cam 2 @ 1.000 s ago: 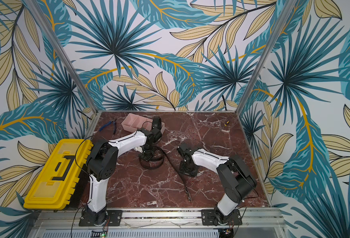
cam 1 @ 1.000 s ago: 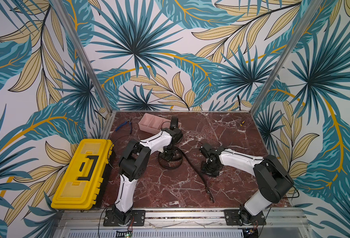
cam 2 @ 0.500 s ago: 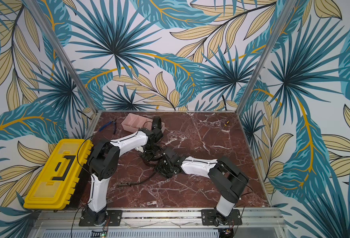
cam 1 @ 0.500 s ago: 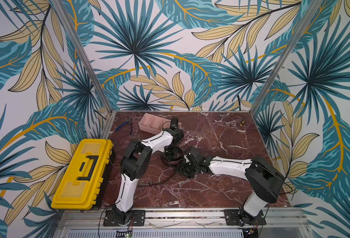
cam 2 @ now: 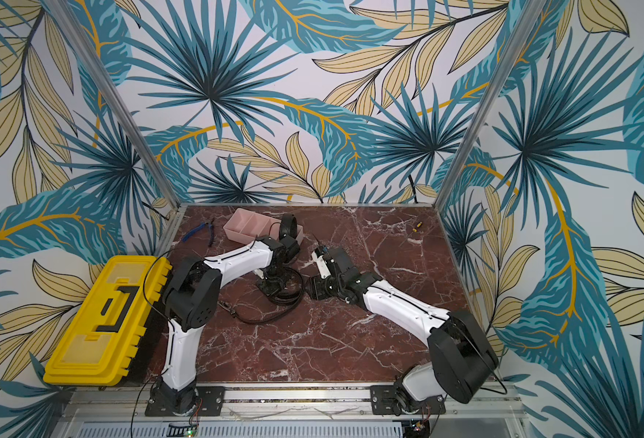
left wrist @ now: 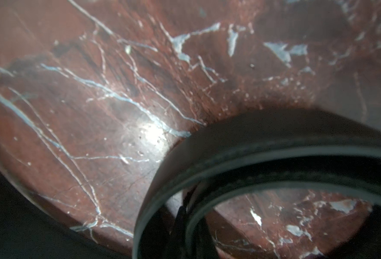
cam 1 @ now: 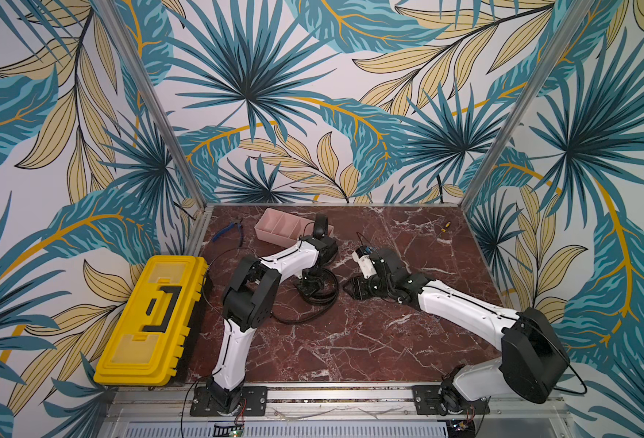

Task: Place the belts into the storage roll
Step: Roll the belt at the center of the board.

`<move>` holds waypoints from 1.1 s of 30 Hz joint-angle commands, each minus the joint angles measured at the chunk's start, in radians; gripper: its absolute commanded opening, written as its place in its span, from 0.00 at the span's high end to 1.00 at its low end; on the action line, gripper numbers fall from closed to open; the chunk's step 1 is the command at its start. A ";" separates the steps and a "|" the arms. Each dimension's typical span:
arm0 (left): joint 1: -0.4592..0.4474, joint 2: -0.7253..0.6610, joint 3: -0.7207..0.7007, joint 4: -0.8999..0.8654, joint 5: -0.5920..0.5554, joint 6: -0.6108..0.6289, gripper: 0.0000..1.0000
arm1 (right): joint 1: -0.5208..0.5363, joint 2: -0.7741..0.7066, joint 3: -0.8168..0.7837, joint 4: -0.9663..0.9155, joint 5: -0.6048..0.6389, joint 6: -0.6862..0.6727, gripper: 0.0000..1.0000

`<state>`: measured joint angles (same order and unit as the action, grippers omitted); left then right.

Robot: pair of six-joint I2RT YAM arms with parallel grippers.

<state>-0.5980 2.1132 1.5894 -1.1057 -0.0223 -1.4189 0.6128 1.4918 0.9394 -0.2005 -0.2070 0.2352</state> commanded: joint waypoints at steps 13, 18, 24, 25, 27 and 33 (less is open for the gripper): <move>0.018 0.038 0.005 -0.043 0.175 -0.005 1.00 | -0.012 0.191 0.015 0.274 -0.317 -0.322 0.52; 0.023 0.059 0.055 -0.055 0.205 0.006 1.00 | -0.013 0.207 0.017 0.267 -0.321 -0.344 0.54; 0.035 0.064 0.081 -0.085 0.209 0.028 1.00 | -0.013 0.266 0.045 0.253 -0.335 -0.366 0.58; 0.037 0.062 0.082 -0.085 0.208 0.032 1.00 | -0.012 0.275 0.047 0.254 -0.337 -0.371 0.59; 0.039 0.062 0.084 -0.089 0.204 0.039 1.00 | -0.013 0.298 0.050 0.259 -0.332 -0.377 0.59; 0.040 0.067 0.082 -0.092 0.211 0.057 1.00 | -0.012 0.340 0.049 0.271 -0.327 -0.384 0.65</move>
<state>-0.5545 2.1517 1.6634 -1.1797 0.1272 -1.3876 0.5999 1.8072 0.9813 0.0723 -0.5243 -0.1310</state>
